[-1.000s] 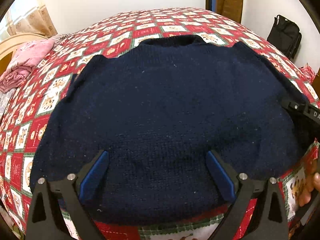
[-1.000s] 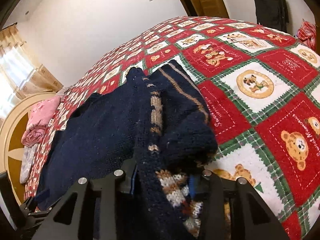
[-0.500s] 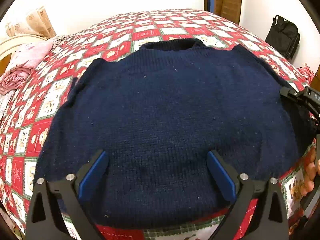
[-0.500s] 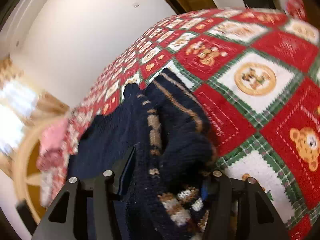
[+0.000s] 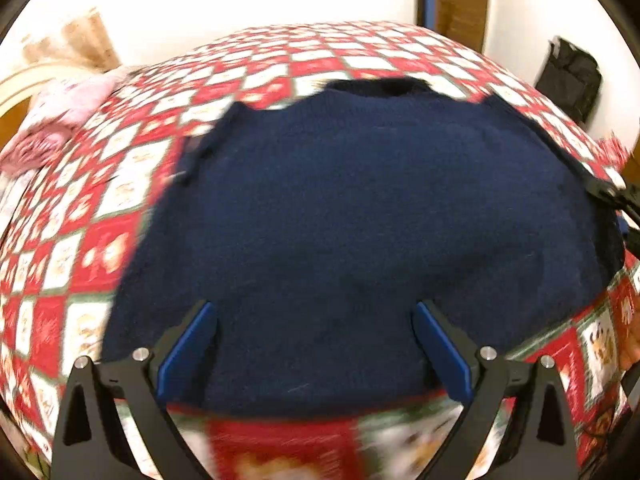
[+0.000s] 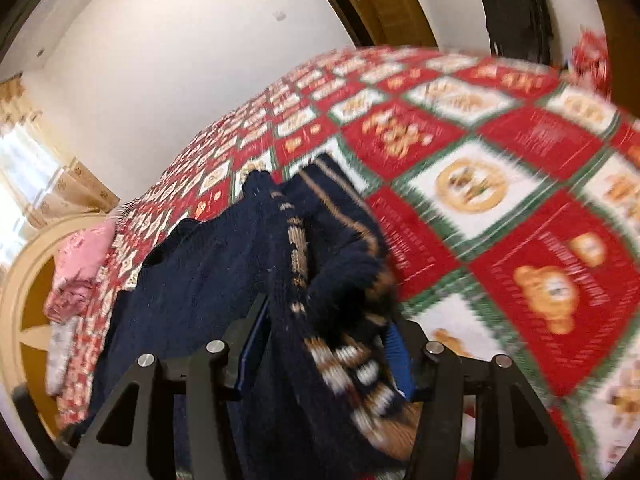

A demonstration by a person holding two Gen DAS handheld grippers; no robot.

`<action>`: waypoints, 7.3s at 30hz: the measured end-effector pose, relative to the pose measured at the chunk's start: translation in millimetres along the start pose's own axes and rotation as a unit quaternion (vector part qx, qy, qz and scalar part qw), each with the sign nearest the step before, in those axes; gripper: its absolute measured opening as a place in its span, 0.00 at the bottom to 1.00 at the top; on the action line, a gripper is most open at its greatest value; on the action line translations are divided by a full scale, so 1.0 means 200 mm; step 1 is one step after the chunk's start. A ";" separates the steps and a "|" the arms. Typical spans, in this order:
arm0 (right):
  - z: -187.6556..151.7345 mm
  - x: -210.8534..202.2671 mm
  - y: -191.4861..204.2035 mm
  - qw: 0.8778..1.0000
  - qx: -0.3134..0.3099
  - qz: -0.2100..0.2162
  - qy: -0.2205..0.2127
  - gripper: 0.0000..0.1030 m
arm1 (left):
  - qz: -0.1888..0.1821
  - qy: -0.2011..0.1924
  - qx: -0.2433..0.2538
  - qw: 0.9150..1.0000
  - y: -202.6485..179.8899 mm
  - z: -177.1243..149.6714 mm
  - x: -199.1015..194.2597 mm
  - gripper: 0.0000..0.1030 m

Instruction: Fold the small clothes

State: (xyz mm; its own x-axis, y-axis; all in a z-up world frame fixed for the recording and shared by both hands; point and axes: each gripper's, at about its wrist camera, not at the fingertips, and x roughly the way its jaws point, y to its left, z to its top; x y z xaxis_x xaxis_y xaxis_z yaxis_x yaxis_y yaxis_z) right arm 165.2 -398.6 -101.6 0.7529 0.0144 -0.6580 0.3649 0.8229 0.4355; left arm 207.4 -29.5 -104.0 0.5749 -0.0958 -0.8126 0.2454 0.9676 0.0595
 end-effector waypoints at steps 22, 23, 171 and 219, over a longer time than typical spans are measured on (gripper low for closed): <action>0.39 0.57 0.43 0.980 -0.179 -0.056 0.070 0.53 | 0.074 0.000 -0.083 0.994 0.35 0.40 0.24 0.98; 0.37 0.63 0.44 0.975 -0.193 -0.070 0.089 0.52 | 0.075 0.007 -0.087 0.993 0.36 0.42 0.27 0.98; -0.90 0.25 1.82 0.920 -0.369 0.116 0.070 0.23 | 0.065 -0.047 -0.208 0.975 1.06 -0.23 -0.21 1.00; -0.67 0.10 0.97 0.960 -0.153 0.173 0.161 0.41 | -0.016 -0.006 -0.136 0.991 0.49 -0.05 -0.09 0.69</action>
State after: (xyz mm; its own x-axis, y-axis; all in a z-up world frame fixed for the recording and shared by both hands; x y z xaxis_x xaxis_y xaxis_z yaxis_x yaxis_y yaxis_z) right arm 176.9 -162.4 -112.9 0.5731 0.4511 -0.6842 -0.0910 0.8648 0.4939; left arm 213.6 68.5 -88.6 0.5806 -0.1289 -0.8039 0.0462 0.9910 -0.1256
